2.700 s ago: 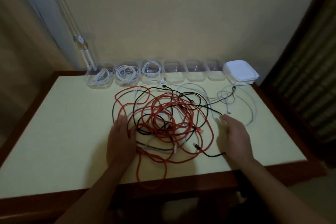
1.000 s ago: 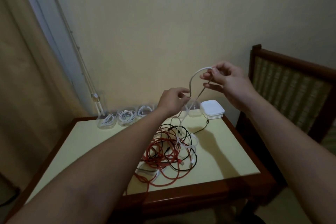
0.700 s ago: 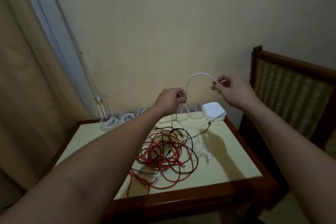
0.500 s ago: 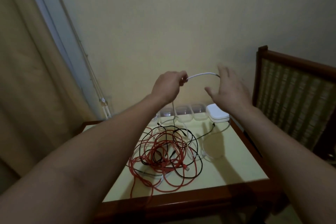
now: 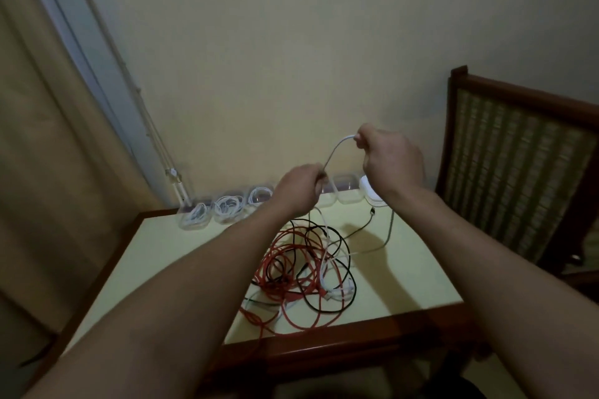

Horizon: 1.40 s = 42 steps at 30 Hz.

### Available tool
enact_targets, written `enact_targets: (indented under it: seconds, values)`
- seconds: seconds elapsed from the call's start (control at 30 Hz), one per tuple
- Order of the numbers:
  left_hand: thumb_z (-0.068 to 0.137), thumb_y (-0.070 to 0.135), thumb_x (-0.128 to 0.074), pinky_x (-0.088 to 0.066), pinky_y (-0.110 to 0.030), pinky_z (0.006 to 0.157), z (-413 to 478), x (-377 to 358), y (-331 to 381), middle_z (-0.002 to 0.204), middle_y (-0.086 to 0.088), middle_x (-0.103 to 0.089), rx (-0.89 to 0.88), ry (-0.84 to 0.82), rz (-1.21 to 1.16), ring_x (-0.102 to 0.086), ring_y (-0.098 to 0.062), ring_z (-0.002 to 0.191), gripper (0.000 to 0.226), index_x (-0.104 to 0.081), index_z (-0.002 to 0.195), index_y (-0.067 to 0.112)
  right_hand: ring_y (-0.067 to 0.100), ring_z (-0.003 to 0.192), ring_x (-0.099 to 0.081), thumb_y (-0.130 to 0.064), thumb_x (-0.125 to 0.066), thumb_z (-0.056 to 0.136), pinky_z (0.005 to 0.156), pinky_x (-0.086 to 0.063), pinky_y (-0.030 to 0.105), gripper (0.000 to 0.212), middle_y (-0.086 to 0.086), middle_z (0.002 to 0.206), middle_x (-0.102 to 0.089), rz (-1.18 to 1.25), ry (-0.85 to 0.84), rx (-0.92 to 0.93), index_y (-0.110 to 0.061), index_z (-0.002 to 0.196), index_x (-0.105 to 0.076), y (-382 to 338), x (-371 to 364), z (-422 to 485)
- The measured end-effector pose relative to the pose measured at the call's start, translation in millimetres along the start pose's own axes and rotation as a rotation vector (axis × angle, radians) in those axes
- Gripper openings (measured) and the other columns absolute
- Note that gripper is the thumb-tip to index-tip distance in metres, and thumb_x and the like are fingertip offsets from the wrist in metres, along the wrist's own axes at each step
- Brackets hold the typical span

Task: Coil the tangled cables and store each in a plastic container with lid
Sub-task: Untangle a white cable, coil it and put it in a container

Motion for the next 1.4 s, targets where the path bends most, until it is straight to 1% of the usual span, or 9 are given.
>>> enact_targets:
  seconds: [0.2, 0.37, 0.47, 0.67, 0.8, 0.97, 1.07, 1.2, 1.4]
  values:
    - [0.098, 0.03, -0.063, -0.047, -0.03, 0.077, -33.9, -65.2, -56.8, 0.104, -0.007, -0.073, 0.353, -0.158, -0.158, -0.066, -0.024, 0.093, 0.019, -0.074, 0.096, 0.014, 0.04, 0.081, -0.058, -0.024, -0.055, 0.103, 0.062, -0.03, 0.035, 0.018, 0.016, 0.089, -0.069, 0.106, -0.012, -0.036, -0.014, 0.1, -0.068, 21.0, 0.6, -18.1]
    - [0.1, 0.02, -0.059, -0.049, -0.031, 0.076, -32.9, -82.2, -65.7, 0.098, -0.009, -0.075, 0.492, -0.016, -0.249, -0.067, -0.026, 0.092, 0.02, -0.076, 0.097, 0.009, 0.041, 0.079, -0.062, -0.02, -0.062, 0.098, 0.06, -0.043, 0.039, 0.014, 0.015, 0.081, -0.068, 0.051, -0.141, 0.017, -0.012, 0.089, -0.07, 44.7, -20.1, -37.5]
    - [0.099, 0.019, -0.057, -0.049, -0.034, 0.072, -13.3, -60.2, -71.4, 0.088, -0.015, -0.073, 0.531, 0.106, -0.267, -0.067, -0.031, 0.086, 0.024, -0.074, 0.092, 0.004, 0.033, 0.088, -0.061, -0.018, -0.061, 0.099, 0.06, -0.03, 0.032, 0.015, 0.012, 0.085, -0.068, -0.049, -0.286, 0.04, -0.011, 0.092, -0.072, 51.5, -35.5, -47.5]
    - [0.095, 0.024, -0.057, -0.049, -0.035, 0.071, 55.1, 62.5, -64.4, 0.084, -0.011, -0.074, 0.193, 0.387, -0.095, -0.068, -0.029, 0.082, 0.021, -0.075, 0.095, 0.013, 0.03, 0.071, -0.056, -0.019, -0.063, 0.096, 0.058, -0.039, 0.033, 0.013, 0.003, 0.071, -0.059, -0.019, -0.35, -0.074, -0.019, 0.087, -0.073, 51.4, -61.7, -38.7]
    - [0.091, 0.032, -0.048, -0.052, -0.041, 0.075, 81.0, 126.0, -39.9, 0.096, -0.008, -0.072, -0.051, 0.446, 0.097, -0.068, -0.031, 0.088, 0.031, -0.073, 0.105, 0.019, 0.036, 0.085, -0.066, -0.03, -0.062, 0.094, 0.072, -0.055, 0.042, 0.015, 0.006, 0.083, -0.072, 0.049, -0.294, -0.137, -0.021, 0.092, -0.073, 32.3, -65.2, -7.7]
    - [0.09, 0.023, -0.049, -0.051, -0.037, 0.074, 71.3, 131.6, -22.9, 0.093, -0.008, -0.067, -0.236, 0.384, 0.051, -0.067, -0.028, 0.08, 0.037, -0.074, 0.118, 0.019, 0.017, 0.098, -0.069, -0.039, -0.07, 0.084, 0.095, -0.054, 0.04, 0.053, -0.011, 0.098, -0.07, 0.602, -0.362, -0.265, -0.027, 0.134, -0.06, -14.8, -55.7, 18.3]
    - [0.095, 0.032, -0.044, -0.044, -0.033, 0.067, 59.8, 119.8, -18.9, 0.088, -0.008, -0.063, -0.319, 0.364, 0.082, -0.063, -0.027, 0.079, 0.039, -0.074, 0.119, 0.023, 0.013, 0.089, -0.072, -0.042, -0.064, 0.09, 0.09, -0.055, 0.039, 0.035, -0.006, 0.093, -0.075, 0.834, -0.34, -0.346, -0.025, 0.12, -0.064, -40.6, -48.7, 22.9]
    - [0.101, 0.028, -0.052, -0.037, -0.029, 0.067, 42.2, 99.3, -28.9, 0.089, -0.006, -0.062, -0.27, 0.363, 0.055, -0.059, -0.024, 0.08, 0.03, -0.07, 0.123, 0.021, 0.016, 0.056, -0.062, -0.037, -0.04, 0.109, 0.059, -0.047, 0.031, 0.037, 0.001, 0.072, -0.068, 1.01, -0.225, -0.363, -0.013, 0.098, -0.065, -49.8, -43.4, 21.9]
    - [0.105, 0.044, -0.044, -0.046, -0.034, 0.074, 1.0, 68.9, -52.2, 0.089, 0.001, -0.066, 0.111, -0.003, -0.3, -0.059, -0.015, 0.078, 0.04, -0.068, 0.106, 0.012, 0.015, 0.055, -0.056, -0.036, -0.039, 0.109, 0.057, -0.043, 0.03, 0.037, 0.0, 0.072, -0.069, 0.974, -0.05, -0.452, -0.02, 0.09, -0.065, -16.0, -42.2, 20.5]
Point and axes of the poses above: each hand's wrist, its own z-axis towards the middle knuckle, its own x-axis out of the back of the hand, y = z × x, the point moved 1 cm from there along z, towards the middle knuckle
